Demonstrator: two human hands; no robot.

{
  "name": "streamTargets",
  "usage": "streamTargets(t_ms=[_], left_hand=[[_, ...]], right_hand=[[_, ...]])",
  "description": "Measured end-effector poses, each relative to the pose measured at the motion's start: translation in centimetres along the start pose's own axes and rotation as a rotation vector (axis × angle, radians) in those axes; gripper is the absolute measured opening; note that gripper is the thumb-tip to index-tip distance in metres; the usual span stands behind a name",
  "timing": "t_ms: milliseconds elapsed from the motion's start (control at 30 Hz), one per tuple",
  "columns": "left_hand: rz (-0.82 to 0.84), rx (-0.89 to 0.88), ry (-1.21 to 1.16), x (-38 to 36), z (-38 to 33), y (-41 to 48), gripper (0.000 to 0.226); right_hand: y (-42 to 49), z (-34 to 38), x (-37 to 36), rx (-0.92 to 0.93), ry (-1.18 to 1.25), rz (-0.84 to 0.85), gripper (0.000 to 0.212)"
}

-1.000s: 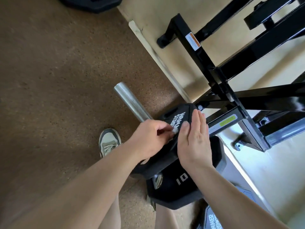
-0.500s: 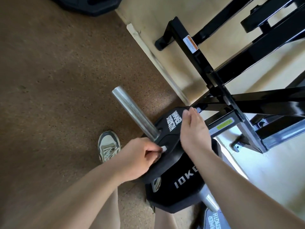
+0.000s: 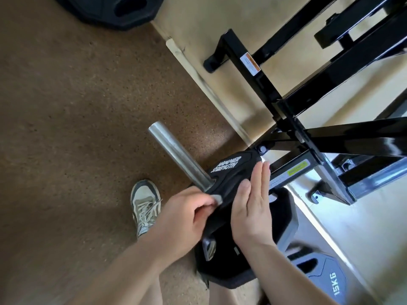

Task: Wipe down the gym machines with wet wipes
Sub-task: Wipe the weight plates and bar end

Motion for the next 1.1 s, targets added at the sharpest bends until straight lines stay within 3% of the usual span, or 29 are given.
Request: streamTargets(t_ms=[133,267,333,667,900,1100], left_hand=[[0.109,0.236,0.047,-0.4,2.4,-1.6,0.015],[-0.209,0.371,-0.085,-2.3,1.2,0.5,0.014],[-0.216,0.415,-0.134,-2.7,0.5,1.8,0.016],[0.083,0.415,0.09,-2.2,4.0,1.2,0.01],[0.083,0.33,0.006,-2.6,3.0,5.5,0.014],[0.193,0.202,0.028,-2.1,3.5,8.7,0.009]], right_hand=[[1.5,-0.8,2.1,-0.195,-0.021,-0.076,0.064],[-2.4,1.7,0.2,-0.123,0.08,-0.126,0.063],[-3.0,2.0,-0.8,-0.101,0.105,-0.122,0.064],[1.6,0.8,1.1,-0.168,0.106,-0.1,0.057],[1.5,1.5,2.0,-0.29,0.18,-0.339,0.038],[-0.4,2.2,0.3,-0.299,0.349,-0.403,0.045]])
Point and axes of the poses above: each hand's wrist, its own y-axis towards the middle knuckle, its own x-axis out of the back of the hand, z = x × y, the point moved 6 cm from there along y, towards the middle knuckle, and after that the axes turned 2 degrees about -x, right-handed, at the moved point
